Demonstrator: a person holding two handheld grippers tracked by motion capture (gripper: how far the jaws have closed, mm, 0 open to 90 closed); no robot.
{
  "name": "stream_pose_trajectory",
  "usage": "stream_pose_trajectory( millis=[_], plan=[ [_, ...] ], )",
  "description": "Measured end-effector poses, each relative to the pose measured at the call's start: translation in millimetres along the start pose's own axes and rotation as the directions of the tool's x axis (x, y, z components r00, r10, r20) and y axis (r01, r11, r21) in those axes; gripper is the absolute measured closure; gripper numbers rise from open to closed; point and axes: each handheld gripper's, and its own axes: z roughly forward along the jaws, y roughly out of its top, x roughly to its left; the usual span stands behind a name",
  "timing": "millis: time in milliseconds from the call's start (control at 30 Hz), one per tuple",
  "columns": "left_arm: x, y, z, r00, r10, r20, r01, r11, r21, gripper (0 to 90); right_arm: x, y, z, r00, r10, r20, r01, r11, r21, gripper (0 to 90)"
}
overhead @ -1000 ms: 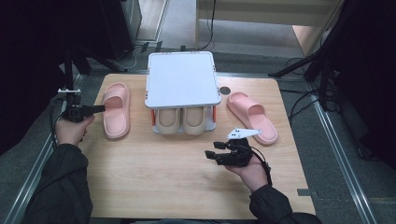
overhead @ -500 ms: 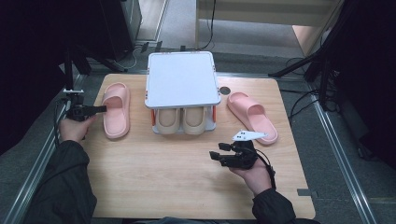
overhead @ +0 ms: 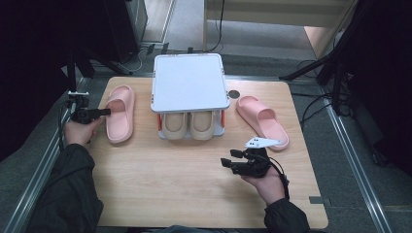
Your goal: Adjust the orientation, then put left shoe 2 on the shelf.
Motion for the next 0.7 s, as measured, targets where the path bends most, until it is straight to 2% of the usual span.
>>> stream_pose_trajectory(
  millis=[133,167,200,300,400,600,700],
  plan=[
    [3.0,0.8,-3.1,0.9995,-0.026,-0.016,0.026,0.9996,0.009,81.8,0.1,0.3,1.5,1.0000,-0.007,-0.003,0.007,1.000,0.003,44.1],
    [4.4,0.5,-3.6,0.9995,-0.033,-0.005,0.033,0.9994,0.014,83.4,0.2,0.5,1.4,1.0000,-0.007,-0.004,0.007,1.000,0.003,44.1],
    [5.9,0.3,-4.2,0.9989,-0.046,0.008,0.046,0.9988,0.019,83.5,0.2,0.6,1.4,1.0000,-0.008,-0.004,0.008,1.000,0.002,44.1],
    [6.2,0.7,-6.3,0.9987,-0.051,-0.001,0.051,0.9984,0.025,83.3,-0.3,0.9,1.0,0.9999,-0.010,-0.006,0.010,1.000,0.000,44.1],
    [6.7,2.1,-8.9,0.9969,-0.077,0.014,0.077,0.9966,0.032,83.8,-0.9,1.5,1.2,0.9999,-0.009,-0.007,0.009,1.000,-0.002,44.1],
    [2.5,5.0,-16.8,0.9974,-0.068,0.024,0.068,0.9970,0.038,84.2,-0.9,3.6,3.9,0.9999,-0.009,-0.011,0.009,1.000,0.004,44.1],
    [-1.2,7.1,-20.1,0.9966,-0.079,0.024,0.078,0.9961,0.040,84.4,0.2,4.6,6.1,0.9997,-0.019,-0.018,0.019,1.000,0.008,44.1]
  ],
)
